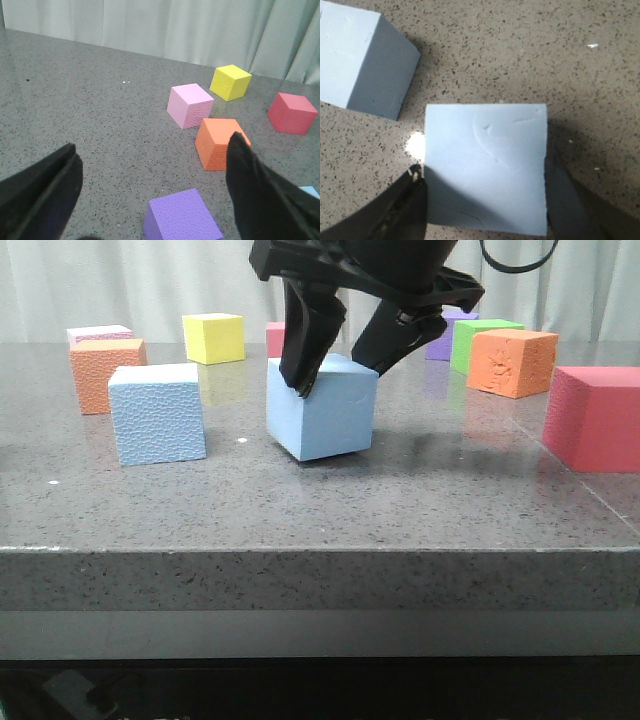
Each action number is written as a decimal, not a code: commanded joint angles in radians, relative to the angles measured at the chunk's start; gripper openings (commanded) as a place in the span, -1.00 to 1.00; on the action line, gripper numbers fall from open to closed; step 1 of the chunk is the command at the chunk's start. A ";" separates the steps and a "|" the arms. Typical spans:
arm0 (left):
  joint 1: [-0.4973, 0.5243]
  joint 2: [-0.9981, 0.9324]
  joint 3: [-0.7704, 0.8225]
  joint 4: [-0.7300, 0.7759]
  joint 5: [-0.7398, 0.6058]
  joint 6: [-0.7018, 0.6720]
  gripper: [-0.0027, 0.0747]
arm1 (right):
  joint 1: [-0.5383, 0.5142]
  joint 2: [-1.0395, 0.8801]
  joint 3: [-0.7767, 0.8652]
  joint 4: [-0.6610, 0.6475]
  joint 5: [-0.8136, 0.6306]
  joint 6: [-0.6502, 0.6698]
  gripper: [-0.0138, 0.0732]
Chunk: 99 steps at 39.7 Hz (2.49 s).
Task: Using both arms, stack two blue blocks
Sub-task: 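Lower the cube onto the table center and open the right gripper, then raise the right gripper away from the placed cube, then move the left gripper above the near textured light blue cube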
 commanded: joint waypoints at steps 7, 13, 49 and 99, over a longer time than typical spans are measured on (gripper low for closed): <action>0.002 -0.002 -0.037 -0.002 -0.082 -0.004 0.53 | 0.000 -0.046 -0.026 0.007 -0.038 -0.011 0.43; 0.002 -0.002 -0.037 -0.002 -0.082 -0.004 0.53 | 0.000 -0.046 -0.026 0.014 -0.039 -0.011 0.70; 0.002 -0.002 -0.037 -0.002 -0.080 -0.004 0.53 | -0.002 -0.214 -0.104 0.077 0.114 -0.003 0.40; 0.002 -0.002 -0.037 -0.002 -0.080 -0.004 0.53 | -0.502 -0.836 0.304 -0.110 -0.051 -0.003 -0.84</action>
